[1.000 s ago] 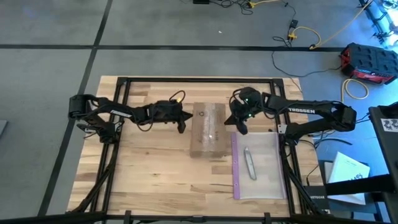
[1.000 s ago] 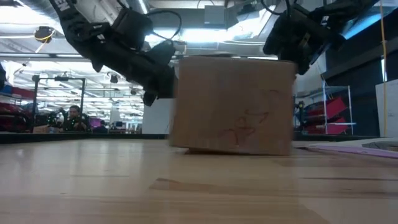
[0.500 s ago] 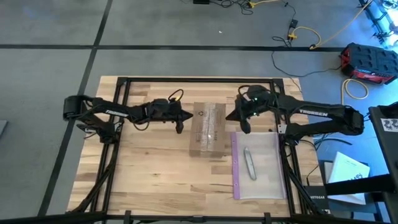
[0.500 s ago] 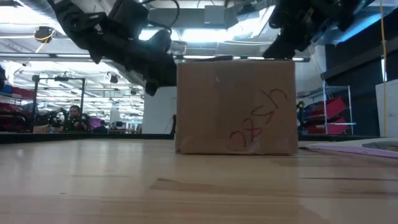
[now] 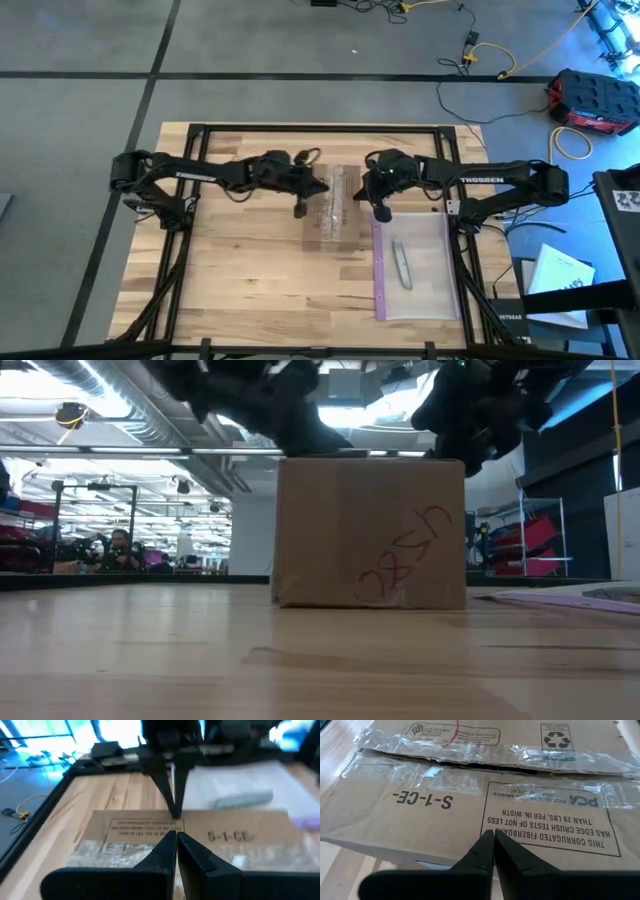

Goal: Unpack boxes
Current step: Open the cardboard box using the cutter

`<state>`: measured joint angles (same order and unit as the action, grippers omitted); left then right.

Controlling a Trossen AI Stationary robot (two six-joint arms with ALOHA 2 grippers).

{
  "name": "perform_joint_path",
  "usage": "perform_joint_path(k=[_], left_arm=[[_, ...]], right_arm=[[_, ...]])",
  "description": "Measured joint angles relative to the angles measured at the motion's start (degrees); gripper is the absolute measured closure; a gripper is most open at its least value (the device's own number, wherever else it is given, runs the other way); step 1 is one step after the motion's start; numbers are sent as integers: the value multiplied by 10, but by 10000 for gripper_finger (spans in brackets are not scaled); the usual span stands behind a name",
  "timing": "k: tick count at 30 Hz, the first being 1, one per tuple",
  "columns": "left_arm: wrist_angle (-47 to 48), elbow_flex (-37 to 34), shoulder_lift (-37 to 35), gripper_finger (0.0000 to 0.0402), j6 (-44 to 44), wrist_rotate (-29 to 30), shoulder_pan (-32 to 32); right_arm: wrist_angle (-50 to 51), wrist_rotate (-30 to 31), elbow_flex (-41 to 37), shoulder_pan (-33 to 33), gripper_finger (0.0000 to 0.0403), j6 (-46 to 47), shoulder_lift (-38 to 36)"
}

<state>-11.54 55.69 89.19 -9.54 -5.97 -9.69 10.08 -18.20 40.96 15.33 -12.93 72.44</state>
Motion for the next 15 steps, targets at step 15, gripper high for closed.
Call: perform_joint_path(k=[15], left_arm=[[451, 393, 201, 392, -109, 3, -2]], right_arm=[[9, 3, 4, 0, 403, 8, 0]])
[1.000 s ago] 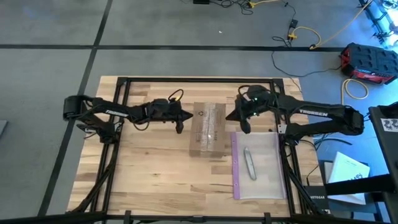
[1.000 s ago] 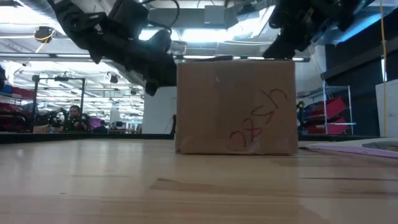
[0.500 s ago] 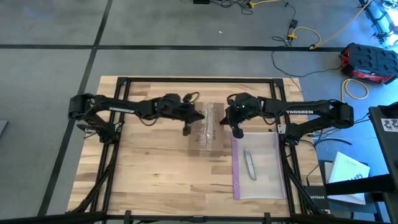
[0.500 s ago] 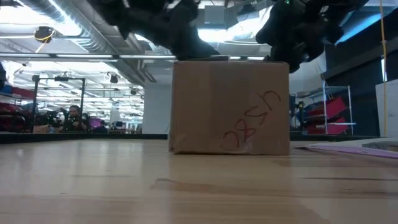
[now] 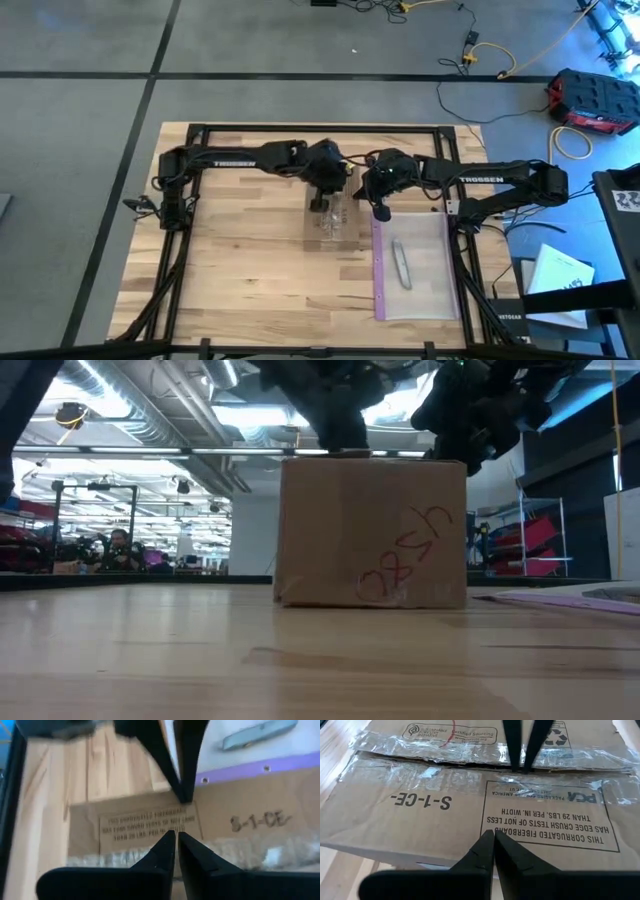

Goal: Unpack boxes
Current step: Open the cardboard box using the cutter

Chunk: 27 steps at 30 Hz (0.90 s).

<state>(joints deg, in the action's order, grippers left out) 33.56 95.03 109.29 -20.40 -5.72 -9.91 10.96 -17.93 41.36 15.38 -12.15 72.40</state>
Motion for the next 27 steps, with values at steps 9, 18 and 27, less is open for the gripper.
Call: perform_joint_path(k=[9, 18, 27], left_arm=[[60, 17, 18, 354, -43, 26, 13], [44, 17, 17, 184, -3, 25, 14], [45, 17, 31, 92, 84, 60, 14]], right_arm=[[10, -11, 0, 0, 403, -1, 0], [13, -16, 0, 0, 403, -1, 0], [14, -14, 0, 0, 403, 0, 0]])
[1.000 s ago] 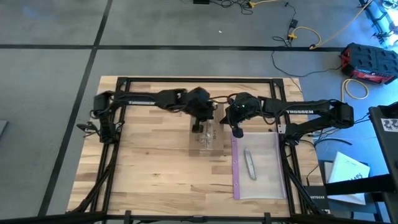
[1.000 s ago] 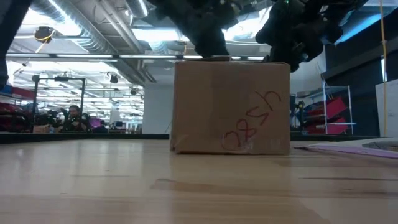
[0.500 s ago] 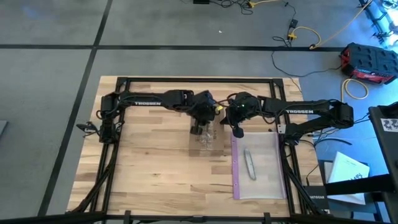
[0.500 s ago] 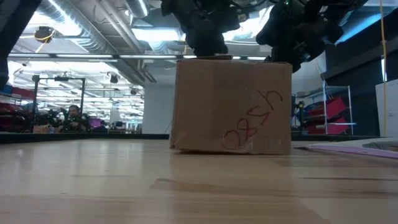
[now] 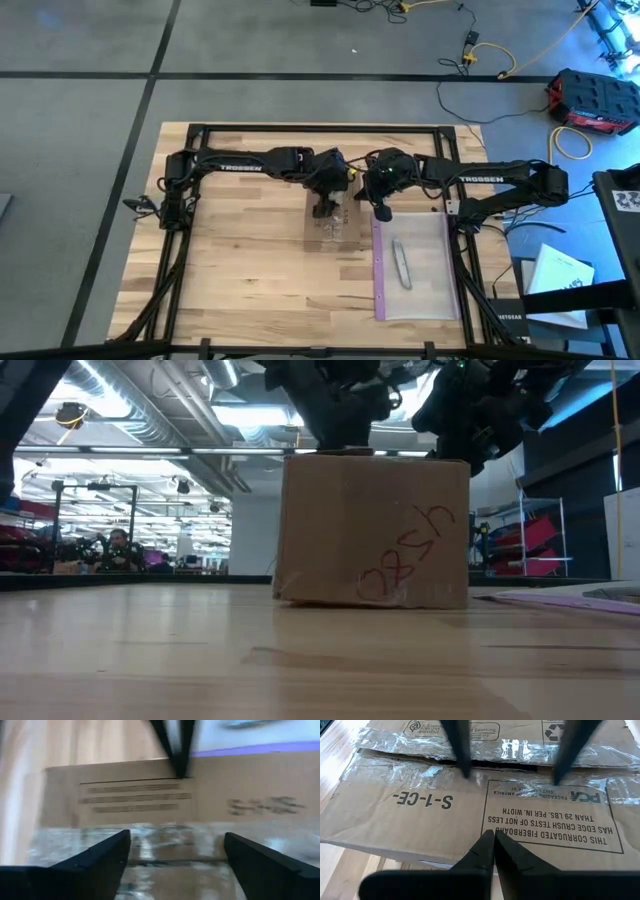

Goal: Unpack boxes
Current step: Open the cardboard box using the cutter

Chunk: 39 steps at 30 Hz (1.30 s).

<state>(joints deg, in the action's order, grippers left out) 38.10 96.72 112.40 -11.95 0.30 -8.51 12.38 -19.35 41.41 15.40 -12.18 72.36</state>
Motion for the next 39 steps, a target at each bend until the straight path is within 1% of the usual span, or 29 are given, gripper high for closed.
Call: perform_joint_path(k=[3, 7, 9, 11, 12, 14, 16, 19, 20, 22, 25, 28, 30, 35, 39], left_arm=[[12, 16, 0, 91, 73, 47, 6], [32, 48, 0, 91, 171, 154, 43], [52, 62, 0, 91, 240, 208, 68], [70, 73, 0, 91, 322, 247, 92], [78, 75, -1, 91, 362, 260, 105], [88, 75, -1, 91, 425, 266, 130], [90, 75, 5, 91, 460, 267, 161], [107, 74, 8, 95, 454, 267, 213], [114, 74, 9, 99, 450, 279, 230], [135, 74, 10, 106, 445, 319, 261], [135, 74, 10, 115, 421, 366, 286], [132, 72, 16, 119, 431, 380, 287], [134, 63, 20, 120, 441, 378, 282], [118, 59, 28, 120, 402, 370, 279], [130, 59, 28, 120, 384, 368, 281]], right_arm=[[12, 12, 7, -1, 403, 3, 0], [45, 28, 26, -1, 403, 0, 0], [61, 38, 37, 0, 403, -5, 1], [74, 44, 50, 0, 403, -9, 1], [80, 46, 55, 0, 403, -10, 1], [82, 49, 62, 0, 403, -12, 1], [83, 49, 66, 0, 403, -12, 1], [80, 50, 67, 0, 403, -12, 1], [80, 50, 67, 0, 403, -12, 1], [83, 49, 67, 0, 403, -12, 1], [84, 48, 67, 0, 403, -11, 1], [85, 37, 67, 0, 403, -11, 1], [83, 34, 67, -1, 403, -11, 2], [88, 18, 67, 0, 403, -6, 7], [83, 10, 67, -1, 403, -2, 21]])
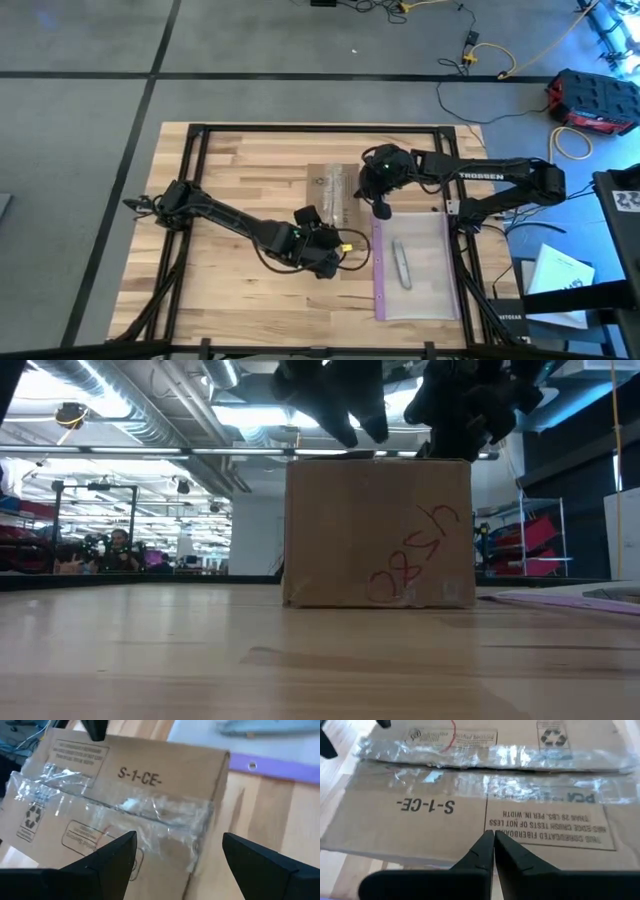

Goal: Unpack boxes
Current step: Open the cardboard box using the cutter

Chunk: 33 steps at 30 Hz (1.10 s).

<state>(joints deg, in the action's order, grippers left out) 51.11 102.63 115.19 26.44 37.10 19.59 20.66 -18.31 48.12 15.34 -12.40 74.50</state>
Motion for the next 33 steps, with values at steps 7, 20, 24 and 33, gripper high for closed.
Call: perform_joint_path(k=[7, 20, 24, 33], left_arm=[[50, 0, 0, 120, -1, 4, -1], [52, 0, 5, 120, -2, 10, 0], [60, 1, 19, 120, 24, 27, -1], [66, 0, 33, 120, 51, 34, -4]], right_arm=[[0, -7, 1, 0, 403, 5, 21], [3, -20, 1, 0, 403, 6, 21], [2, -23, 1, 1, 403, 5, 21], [5, -35, 0, 1, 403, 3, 21]])
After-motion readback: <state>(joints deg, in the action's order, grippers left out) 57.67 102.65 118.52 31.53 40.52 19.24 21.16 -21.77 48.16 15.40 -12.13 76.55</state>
